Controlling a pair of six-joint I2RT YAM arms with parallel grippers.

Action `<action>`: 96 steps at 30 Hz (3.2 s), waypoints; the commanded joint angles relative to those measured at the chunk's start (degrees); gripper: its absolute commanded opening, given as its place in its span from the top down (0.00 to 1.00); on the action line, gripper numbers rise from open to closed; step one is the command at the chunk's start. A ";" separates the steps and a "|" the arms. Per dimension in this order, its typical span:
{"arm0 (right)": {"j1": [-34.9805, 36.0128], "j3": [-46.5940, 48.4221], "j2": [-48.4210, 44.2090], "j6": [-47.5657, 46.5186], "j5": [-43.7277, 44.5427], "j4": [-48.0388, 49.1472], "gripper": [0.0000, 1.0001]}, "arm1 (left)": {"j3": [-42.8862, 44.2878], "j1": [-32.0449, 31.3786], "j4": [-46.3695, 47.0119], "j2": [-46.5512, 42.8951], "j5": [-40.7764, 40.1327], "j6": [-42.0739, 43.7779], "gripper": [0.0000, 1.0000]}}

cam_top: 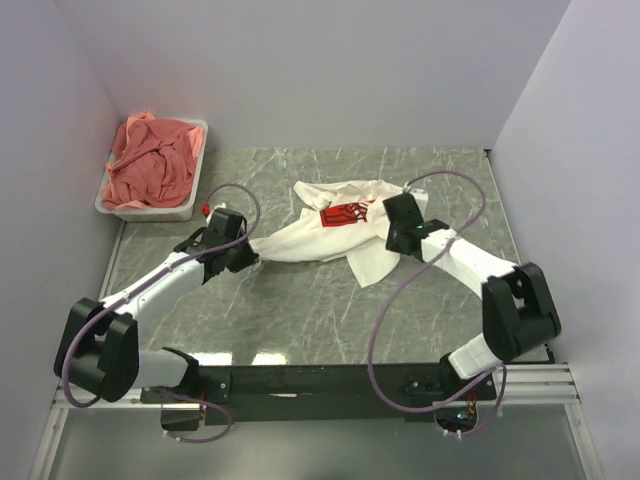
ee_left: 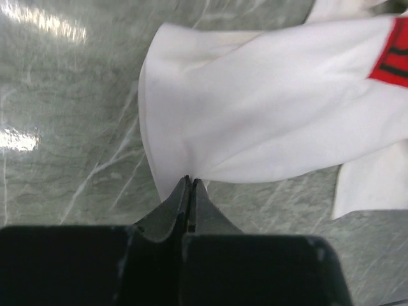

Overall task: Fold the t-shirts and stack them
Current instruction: Flatten the tshirt out

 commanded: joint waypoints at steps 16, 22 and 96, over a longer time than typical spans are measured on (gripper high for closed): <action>-13.75 20.25 -36.16 0.81 -3.27 -13.34 1.00 | 25.35 7.12 -14.79 -11.05 -8.25 7.54 0.99; -14.19 27.01 -39.16 1.25 1.30 -16.50 1.00 | 32.38 9.49 -17.07 -13.69 -8.86 8.86 1.00; 0.66 -5.85 -21.85 9.52 -1.51 -1.56 0.37 | 3.82 17.49 -0.64 3.25 -16.15 -16.62 0.57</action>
